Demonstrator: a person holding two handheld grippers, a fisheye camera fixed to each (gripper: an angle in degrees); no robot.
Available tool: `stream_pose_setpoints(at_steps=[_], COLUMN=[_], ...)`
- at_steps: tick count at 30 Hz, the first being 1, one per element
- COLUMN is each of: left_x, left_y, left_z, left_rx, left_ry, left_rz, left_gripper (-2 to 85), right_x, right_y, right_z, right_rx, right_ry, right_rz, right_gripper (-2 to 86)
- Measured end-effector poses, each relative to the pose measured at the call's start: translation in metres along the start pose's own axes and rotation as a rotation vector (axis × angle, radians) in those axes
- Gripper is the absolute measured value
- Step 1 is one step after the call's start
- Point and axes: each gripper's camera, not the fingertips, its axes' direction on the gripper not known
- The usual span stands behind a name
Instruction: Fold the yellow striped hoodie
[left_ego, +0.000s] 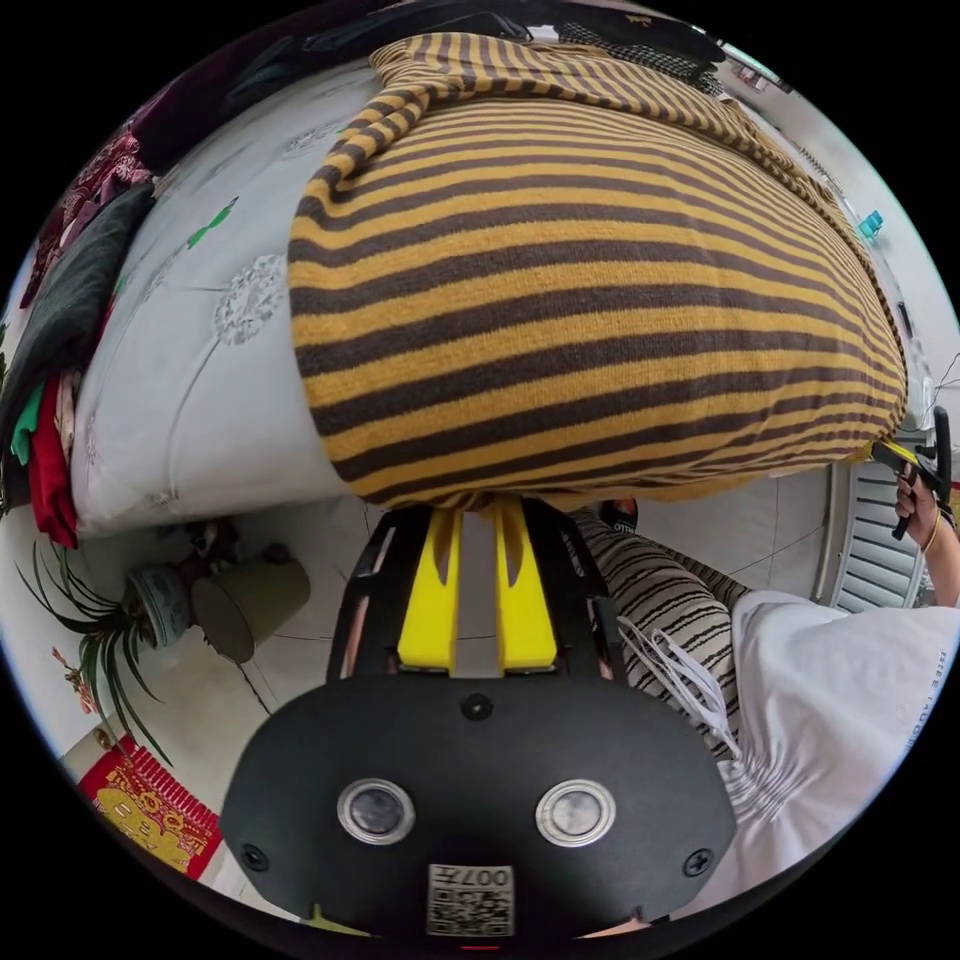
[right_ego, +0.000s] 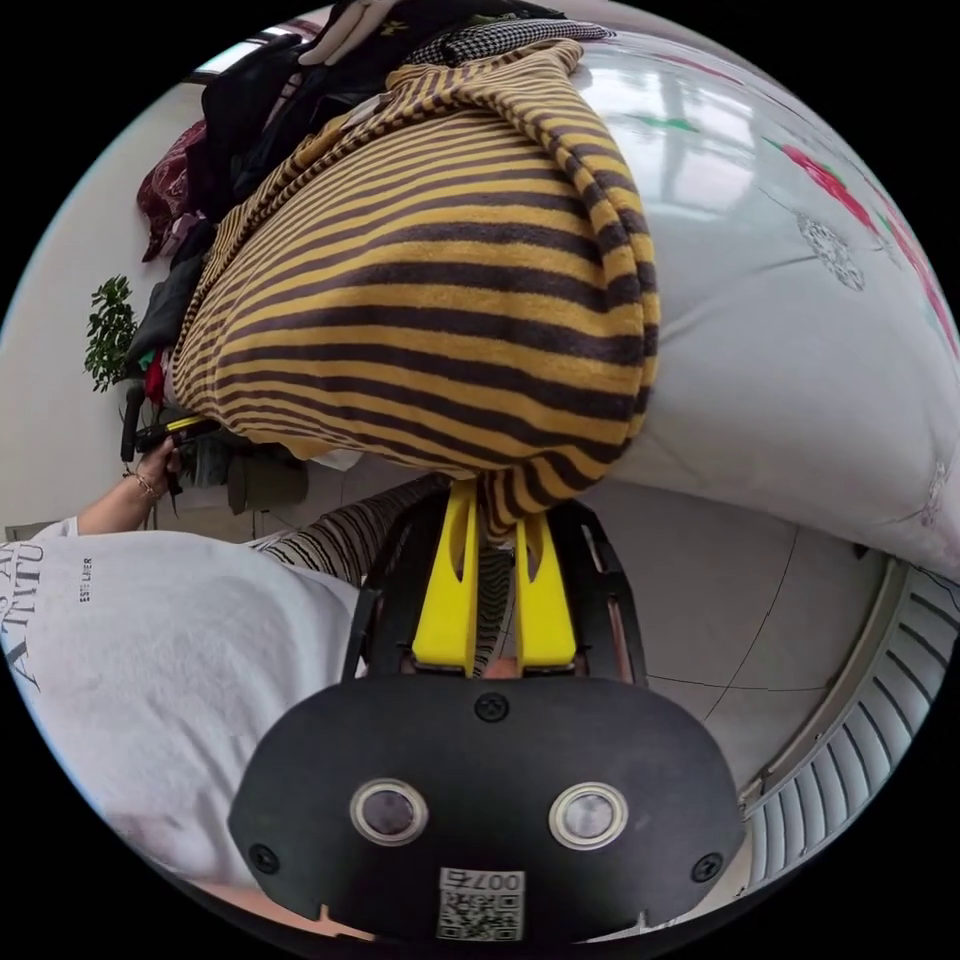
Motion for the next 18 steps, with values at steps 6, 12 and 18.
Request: stream_pose_setpoints(at_steps=[6, 12, 18], left_x=[0.006, 0.006, 0.003], left_y=[0.014, 0.033, 0.041], left_z=[-0.009, -0.023, -0.005], left_rx=[0.021, 0.051, 0.052], left_ry=[-0.02, -0.002, 0.012], left_rz=[0.051, 0.055, 0.013], left_gripper=[-0.6, 1.0, 7.7], right_x=[0.006, 0.013, 0.013], right_y=[-0.003, 0.004, 0.001], right_z=[-0.014, -0.034, -0.035], right_rx=[-0.048, -0.036, -0.036], right_ry=[-0.072, -0.142, -0.141], right_rz=[-0.035, -0.075, -0.073], right_gripper=[0.8, 1.1, 1.1])
